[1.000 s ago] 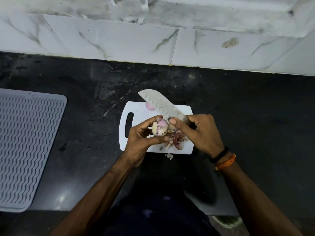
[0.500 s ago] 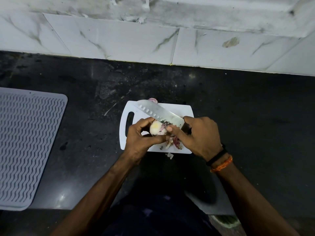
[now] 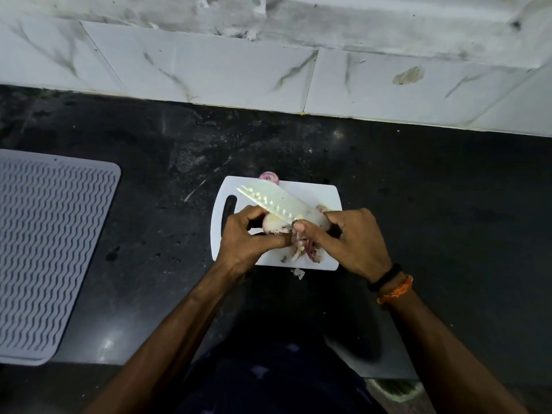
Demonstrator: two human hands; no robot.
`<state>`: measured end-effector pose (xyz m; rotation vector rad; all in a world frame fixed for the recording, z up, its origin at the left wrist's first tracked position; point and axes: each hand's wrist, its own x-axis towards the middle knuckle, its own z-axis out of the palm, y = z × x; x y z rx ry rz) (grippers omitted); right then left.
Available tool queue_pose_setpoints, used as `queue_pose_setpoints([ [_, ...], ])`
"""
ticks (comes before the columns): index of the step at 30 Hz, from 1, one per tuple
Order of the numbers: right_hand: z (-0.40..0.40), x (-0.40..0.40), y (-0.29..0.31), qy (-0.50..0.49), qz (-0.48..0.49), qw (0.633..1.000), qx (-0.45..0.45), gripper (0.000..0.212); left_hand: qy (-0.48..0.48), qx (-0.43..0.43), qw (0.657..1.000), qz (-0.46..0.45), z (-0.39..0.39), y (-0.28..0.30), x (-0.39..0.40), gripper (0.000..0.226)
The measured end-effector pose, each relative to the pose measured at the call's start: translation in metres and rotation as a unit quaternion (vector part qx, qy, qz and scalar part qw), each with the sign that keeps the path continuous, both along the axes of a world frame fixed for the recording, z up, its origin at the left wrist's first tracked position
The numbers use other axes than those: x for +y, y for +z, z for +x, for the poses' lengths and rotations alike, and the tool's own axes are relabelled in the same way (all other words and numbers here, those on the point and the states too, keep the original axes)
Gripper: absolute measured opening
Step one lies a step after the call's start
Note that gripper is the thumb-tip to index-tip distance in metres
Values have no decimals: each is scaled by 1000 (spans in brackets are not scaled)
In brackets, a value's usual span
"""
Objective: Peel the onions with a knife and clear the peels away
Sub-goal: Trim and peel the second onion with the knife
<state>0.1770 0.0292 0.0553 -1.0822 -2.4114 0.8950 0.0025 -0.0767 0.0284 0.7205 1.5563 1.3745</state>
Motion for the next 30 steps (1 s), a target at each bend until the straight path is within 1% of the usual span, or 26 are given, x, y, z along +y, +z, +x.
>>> queue_pose_setpoints([
  [2, 1, 2, -1, -8, -24, 1000, 0, 57, -9, -48, 999, 1, 3, 2, 2, 47],
  [3, 1, 3, -1, -10, -35, 999, 2, 62, -11, -82, 997, 5, 5, 3, 3, 48],
  [6, 2, 3, -1, -19, -81, 996, 37, 67, -37, -165, 985, 33, 8, 4, 4, 55],
  [8, 4, 3, 3, -35, -113, 991, 69, 63, -48, -217, 974, 52, 6, 4, 2, 59],
  [11, 4, 3, 8, -55, -133, 985, 96, 52, -48, -294, 953, 60, 4, 5, 0, 50],
  [13, 4, 3, 9, -53, -136, 984, 104, 53, -39, -320, 944, 64, 6, 3, -1, 42],
  [16, 4, 3, 4, -28, -131, 987, 94, 63, -13, -358, 931, 61, 10, 2, -1, 30],
  [19, 4, 0, 0, -2, -121, 989, 88, 62, -8, -364, 930, 54, 13, -2, -1, 12],
  [20, 4, -1, 0, 6, -117, 989, 88, 63, -2, -366, 930, 47, 14, -3, -1, 10],
  [22, 4, -3, 1, 21, -107, 990, 83, 61, 19, -379, 924, 35, 15, -6, 1, 21],
  [25, 5, -5, 1, 26, -117, 990, 77, 58, 69, -414, 907, 14, 13, -7, 3, 32],
  [26, 6, -6, -1, 21, -117, 990, 78, 58, 81, -420, 904, 8, 10, -8, 3, 34],
  [28, 9, -5, -3, -4, -104, 992, 75, 61, 87, -419, 904, 8, 5, -10, 4, 24],
  [29, 10, -3, -3, -23, -101, 992, 69, 61, 86, -427, 900, 14, 2, -10, 4, 23],
  [30, 11, 0, -4, -40, -96, 993, 61, 58, 77, -441, 894, 25, 1, -11, 4, 32],
])
